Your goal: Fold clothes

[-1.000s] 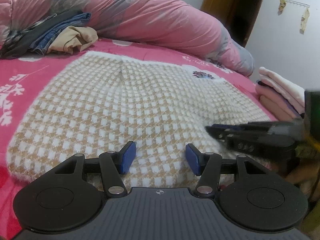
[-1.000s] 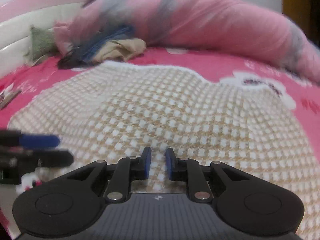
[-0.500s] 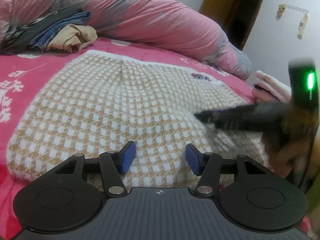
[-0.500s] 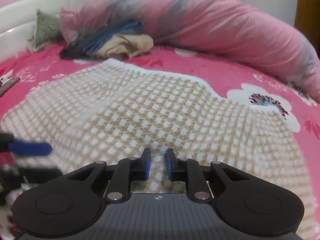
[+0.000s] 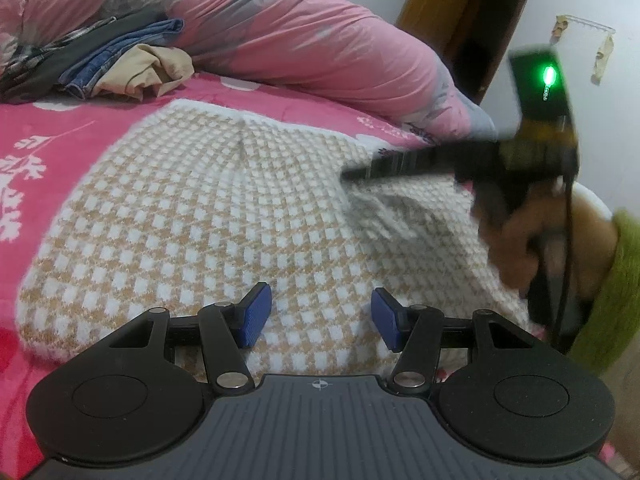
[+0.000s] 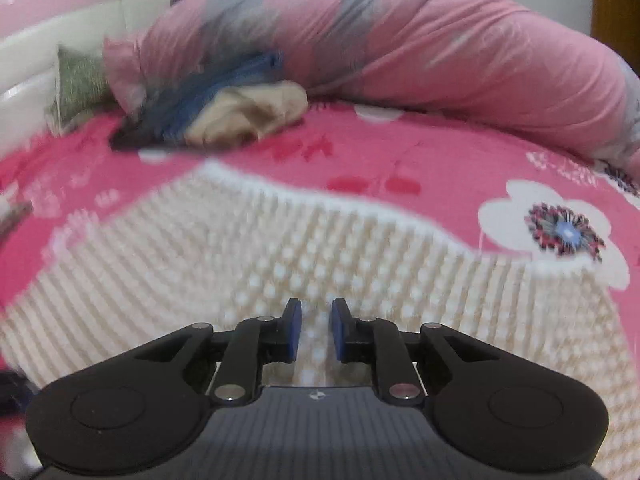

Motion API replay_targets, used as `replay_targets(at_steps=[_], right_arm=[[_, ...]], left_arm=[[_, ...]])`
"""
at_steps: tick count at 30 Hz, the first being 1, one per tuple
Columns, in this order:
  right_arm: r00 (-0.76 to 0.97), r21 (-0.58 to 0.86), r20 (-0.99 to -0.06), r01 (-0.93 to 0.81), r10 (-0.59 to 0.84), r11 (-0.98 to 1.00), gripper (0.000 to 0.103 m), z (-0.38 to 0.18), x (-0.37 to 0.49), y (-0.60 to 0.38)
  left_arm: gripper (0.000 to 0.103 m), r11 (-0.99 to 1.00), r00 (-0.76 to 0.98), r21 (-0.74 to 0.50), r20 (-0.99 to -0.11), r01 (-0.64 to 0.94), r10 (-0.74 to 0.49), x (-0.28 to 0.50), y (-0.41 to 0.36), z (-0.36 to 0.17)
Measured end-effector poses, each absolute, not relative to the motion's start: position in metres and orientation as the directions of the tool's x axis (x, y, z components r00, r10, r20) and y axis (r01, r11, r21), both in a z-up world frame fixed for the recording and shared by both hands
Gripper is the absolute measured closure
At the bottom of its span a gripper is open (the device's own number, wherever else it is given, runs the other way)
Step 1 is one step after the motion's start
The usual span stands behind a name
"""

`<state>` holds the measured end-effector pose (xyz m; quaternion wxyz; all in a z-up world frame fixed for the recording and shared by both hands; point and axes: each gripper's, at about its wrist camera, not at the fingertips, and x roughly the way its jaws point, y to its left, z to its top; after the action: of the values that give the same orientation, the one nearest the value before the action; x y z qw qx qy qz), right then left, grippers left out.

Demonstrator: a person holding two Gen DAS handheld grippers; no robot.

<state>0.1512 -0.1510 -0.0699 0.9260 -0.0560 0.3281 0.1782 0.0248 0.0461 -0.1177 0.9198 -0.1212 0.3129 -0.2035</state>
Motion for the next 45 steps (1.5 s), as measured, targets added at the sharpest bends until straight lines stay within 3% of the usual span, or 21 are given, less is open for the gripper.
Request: replay_targets(at_steps=[2,6,10,15,19,27,32,37,40,42,45], right_arm=[[0.752,0.006,-0.601,-0.335,0.271,0.942,0.086,-0.065,0.164,-0.151],[0.726,0.030,-0.636,-0.315,0.261,0.949,0.086,-0.116,0.196,-0.152],[0.722,-0.043,-0.660,-0.315,0.209,0.948,0.085,-0.103,0.195,-0.137],[0.701,0.128,-0.636,-0.316,0.323,0.940,0.085,-0.090,0.202,-0.136],[0.732,-0.046,-0.626,-0.377,0.267,0.925,0.086,-0.122,0.190,-0.109],[0.745,0.008,-0.572,-0.412,0.343,0.911,0.086,-0.090,0.135,-0.130],[0.794,-0.230,-0.543,-0.452,0.272,0.862,0.087,-0.124,0.106,-0.104],[0.813,-0.148,-0.479,-0.447,0.332,0.882,0.089,-0.100,0.080,-0.117],[0.752,-0.119,-0.530,-0.524,0.392,0.843,0.088,-0.113,0.056,-0.115],[0.772,-0.180,-0.503,-0.534,0.389,0.826,0.088,-0.136,0.041,-0.111],[0.769,-0.125,-0.501,-0.520,0.398,0.845,0.089,-0.122,0.042,-0.114]], left_arm=[[0.048,0.888,0.723,-0.346,-0.525,0.302,-0.450,0.024,0.045,-0.118],[0.048,0.888,0.726,-0.349,-0.522,0.298,-0.448,0.024,0.045,-0.117],[0.048,0.887,0.724,-0.349,-0.521,0.302,-0.451,0.022,0.046,-0.116],[0.048,0.890,0.730,-0.354,-0.520,0.288,-0.443,0.018,0.049,-0.115],[0.048,0.893,0.732,-0.362,-0.525,0.268,-0.433,0.014,0.054,-0.111],[0.048,0.895,0.761,-0.392,-0.508,0.213,-0.404,0.006,0.078,-0.104],[0.048,0.915,0.783,-0.374,-0.521,0.148,-0.340,0.008,0.092,-0.101],[0.048,0.919,0.795,-0.375,-0.518,0.120,-0.315,0.005,0.097,-0.097],[0.048,0.927,0.803,-0.358,-0.519,0.108,-0.294,0.003,0.097,-0.095],[0.048,0.932,0.808,-0.347,-0.519,0.100,-0.280,0.002,0.097,-0.094],[0.048,0.940,0.815,-0.331,-0.519,0.088,-0.259,0.000,0.096,-0.092]])
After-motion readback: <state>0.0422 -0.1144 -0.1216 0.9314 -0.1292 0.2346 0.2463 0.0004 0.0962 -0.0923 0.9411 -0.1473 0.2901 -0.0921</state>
